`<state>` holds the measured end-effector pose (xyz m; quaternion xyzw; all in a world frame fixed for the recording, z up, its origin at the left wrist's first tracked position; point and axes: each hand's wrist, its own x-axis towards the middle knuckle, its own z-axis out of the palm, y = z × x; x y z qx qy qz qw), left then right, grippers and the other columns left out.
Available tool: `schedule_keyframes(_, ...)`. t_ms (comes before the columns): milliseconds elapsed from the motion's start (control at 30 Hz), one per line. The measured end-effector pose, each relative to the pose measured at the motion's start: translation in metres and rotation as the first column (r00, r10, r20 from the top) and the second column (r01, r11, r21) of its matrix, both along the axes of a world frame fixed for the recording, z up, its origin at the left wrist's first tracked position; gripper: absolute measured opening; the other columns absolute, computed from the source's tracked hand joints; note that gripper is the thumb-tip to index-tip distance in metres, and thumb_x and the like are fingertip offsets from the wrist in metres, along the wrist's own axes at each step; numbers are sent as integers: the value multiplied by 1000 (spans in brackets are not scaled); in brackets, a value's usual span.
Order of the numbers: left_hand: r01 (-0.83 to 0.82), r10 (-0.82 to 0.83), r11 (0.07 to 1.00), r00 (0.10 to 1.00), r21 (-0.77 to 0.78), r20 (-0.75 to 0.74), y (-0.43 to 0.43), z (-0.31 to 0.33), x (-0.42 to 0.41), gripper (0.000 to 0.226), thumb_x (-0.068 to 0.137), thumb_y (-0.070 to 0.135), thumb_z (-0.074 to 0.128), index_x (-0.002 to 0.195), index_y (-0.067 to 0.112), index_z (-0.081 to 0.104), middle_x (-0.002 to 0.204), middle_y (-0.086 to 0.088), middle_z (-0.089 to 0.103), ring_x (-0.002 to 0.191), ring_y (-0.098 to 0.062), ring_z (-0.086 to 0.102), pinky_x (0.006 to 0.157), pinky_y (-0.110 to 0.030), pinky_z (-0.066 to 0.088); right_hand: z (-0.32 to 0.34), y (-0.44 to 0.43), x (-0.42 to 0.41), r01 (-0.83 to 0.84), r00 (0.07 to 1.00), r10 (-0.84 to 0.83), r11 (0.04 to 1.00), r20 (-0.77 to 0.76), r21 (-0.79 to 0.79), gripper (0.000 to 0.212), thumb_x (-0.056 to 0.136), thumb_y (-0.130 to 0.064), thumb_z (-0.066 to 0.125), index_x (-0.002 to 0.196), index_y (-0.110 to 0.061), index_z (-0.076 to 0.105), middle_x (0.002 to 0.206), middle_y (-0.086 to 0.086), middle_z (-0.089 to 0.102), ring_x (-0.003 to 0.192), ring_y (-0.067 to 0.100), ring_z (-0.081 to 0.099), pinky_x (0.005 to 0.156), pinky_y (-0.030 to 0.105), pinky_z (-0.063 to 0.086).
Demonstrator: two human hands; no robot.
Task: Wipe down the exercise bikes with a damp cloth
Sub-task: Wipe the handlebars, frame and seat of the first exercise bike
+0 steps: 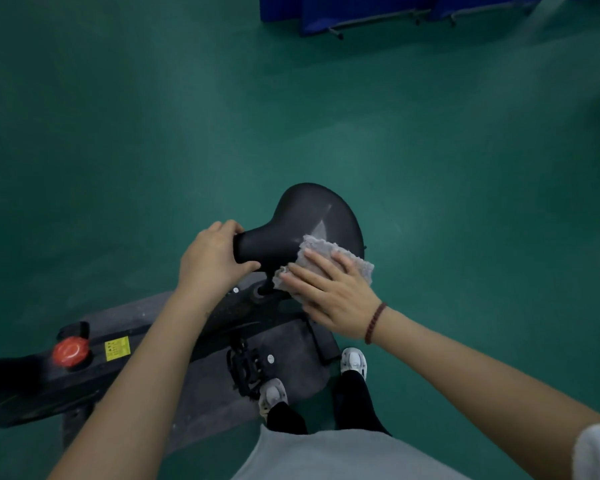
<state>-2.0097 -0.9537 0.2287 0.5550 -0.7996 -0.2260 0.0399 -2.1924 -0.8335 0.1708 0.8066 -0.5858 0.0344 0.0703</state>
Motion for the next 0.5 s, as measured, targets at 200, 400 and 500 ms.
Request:
schedule_keyframes(200,-47,47,999,998,6,-29,-1,-3,0,51,67,36,79,109,20,55,106,-1,57,103,-23,52,74,-36,43,0,-31,-7,45,999,-45,997,8,-58,45,89,-33,40,131,-23,50,136,6,51,123,32,49,101,47,36)
schedule_keyframes(400,-91,92,995,995,28,-34,-3,-4,-3,52,64,35,80,107,20,56,107,-1,58,104,-23,52,76,-37,44,16,-70,-17,124,976,-138,988,170,89,47,90,-28,30,127,-14,55,129,9,57,122,24,53,106,42,33)
schedule_keyframes(500,-108,108,994,994,37,-15,-3,-4,-5,52,64,35,81,106,21,55,107,-1,58,103,-24,52,76,-37,45,25,-93,-26,135,947,-188,968,261,210,50,92,-30,24,135,-16,46,141,5,46,134,19,37,114,37,16)
